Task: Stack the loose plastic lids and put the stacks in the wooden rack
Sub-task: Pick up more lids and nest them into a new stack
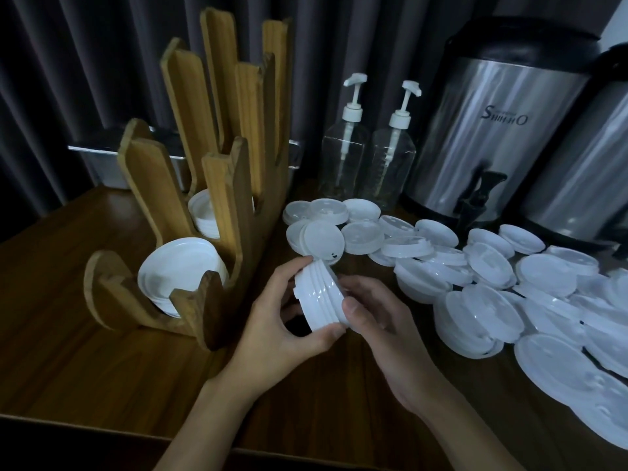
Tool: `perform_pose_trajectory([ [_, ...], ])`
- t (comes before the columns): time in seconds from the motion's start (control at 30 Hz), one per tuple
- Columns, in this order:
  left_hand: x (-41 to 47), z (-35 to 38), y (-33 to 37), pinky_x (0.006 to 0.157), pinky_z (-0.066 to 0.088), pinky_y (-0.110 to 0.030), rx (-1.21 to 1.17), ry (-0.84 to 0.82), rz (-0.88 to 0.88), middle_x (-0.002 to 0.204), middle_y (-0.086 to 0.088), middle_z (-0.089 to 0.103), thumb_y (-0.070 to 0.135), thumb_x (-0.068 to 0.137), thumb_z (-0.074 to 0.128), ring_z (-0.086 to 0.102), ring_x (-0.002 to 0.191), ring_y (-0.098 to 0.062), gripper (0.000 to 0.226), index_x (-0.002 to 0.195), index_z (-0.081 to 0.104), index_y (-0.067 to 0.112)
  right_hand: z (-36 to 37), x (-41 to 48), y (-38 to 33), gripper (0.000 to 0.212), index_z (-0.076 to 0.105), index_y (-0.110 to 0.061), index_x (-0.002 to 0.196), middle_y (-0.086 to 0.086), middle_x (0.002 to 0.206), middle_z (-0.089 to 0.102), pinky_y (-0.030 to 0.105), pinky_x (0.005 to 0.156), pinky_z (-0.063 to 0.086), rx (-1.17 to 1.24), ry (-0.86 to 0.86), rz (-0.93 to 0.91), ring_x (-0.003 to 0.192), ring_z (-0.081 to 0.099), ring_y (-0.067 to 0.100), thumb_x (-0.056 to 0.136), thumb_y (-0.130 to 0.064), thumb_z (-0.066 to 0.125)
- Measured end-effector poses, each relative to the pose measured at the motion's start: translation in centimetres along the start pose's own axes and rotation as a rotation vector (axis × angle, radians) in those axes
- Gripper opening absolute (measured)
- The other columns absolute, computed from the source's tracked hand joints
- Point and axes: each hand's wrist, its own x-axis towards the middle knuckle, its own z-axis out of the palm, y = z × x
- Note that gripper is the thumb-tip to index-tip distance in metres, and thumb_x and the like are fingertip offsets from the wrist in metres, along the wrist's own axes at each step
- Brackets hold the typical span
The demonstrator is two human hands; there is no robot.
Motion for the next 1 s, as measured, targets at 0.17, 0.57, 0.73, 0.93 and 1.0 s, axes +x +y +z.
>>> perform_pose_trajectory([
  [0.17,-0.1,0.1,0.0,0.095,0.054,-0.023,-0.046,0.027,0.032,0.137,0.004,0.058,0.033,0.072,0.088,0.056,0.131,-0.024,0.081,0.142,0.048,0.025,-0.2,0.2,-0.5,0.063,0.058,-0.041,0.127,-0.015,0.133,0.063,0.042,0.109,0.048,0.038,-0.083,0.007,0.127,0.056,0.003,0.068,-0.06,0.071],
  [0.57,0.1,0.2,-0.8,0.109,0.046,-0.029,0.192,0.029,0.252,0.149,0.011,0.047,0.039,0.075,0.088,0.045,0.142,-0.021,0.08,0.143,0.048,0.026,-1.9,1.5,-1.6,0.064,0.054,-0.041,0.131,-0.018,0.119,0.069,0.027,0.093,0.055,-0.11,-0.257,0.003,0.116,0.064,0.003,0.072,-0.063,0.07],
  [0.73,0.4,0.4,-1.0,0.112,0.039,-0.021,0.241,-0.014,0.264,0.149,0.017,0.042,0.041,0.076,0.087,0.042,0.142,-0.017,0.081,0.144,0.043,0.034,-2.5,2.2,-1.8,0.077,0.043,-0.045,0.141,-0.009,0.122,0.064,0.04,0.1,0.055,-0.24,-0.281,0.042,0.115,0.063,0.002,0.073,-0.078,0.061],
  [0.93,0.5,0.2,-1.1,0.109,0.042,-0.025,0.188,0.013,0.237,0.142,0.011,0.047,0.039,0.073,0.088,0.045,0.138,-0.024,0.081,0.141,0.047,0.02,-3.5,2.3,-1.8,0.086,0.04,-0.048,0.145,-0.024,0.14,0.055,0.024,0.095,0.054,-0.145,-0.395,0.046,0.124,0.056,-0.004,0.07,-0.083,0.062],
  [1.0,0.5,0.1,-1.2,0.11,0.044,-0.029,0.172,0.013,0.22,0.142,0.009,0.047,0.038,0.073,0.088,0.045,0.138,-0.026,0.082,0.141,0.047,0.018,-3.8,2.5,-1.8,0.08,0.04,-0.049,0.145,-0.019,0.144,0.054,0.029,0.097,0.055,-0.124,-0.396,0.053,0.127,0.056,-0.001,0.075,-0.072,0.069],
])
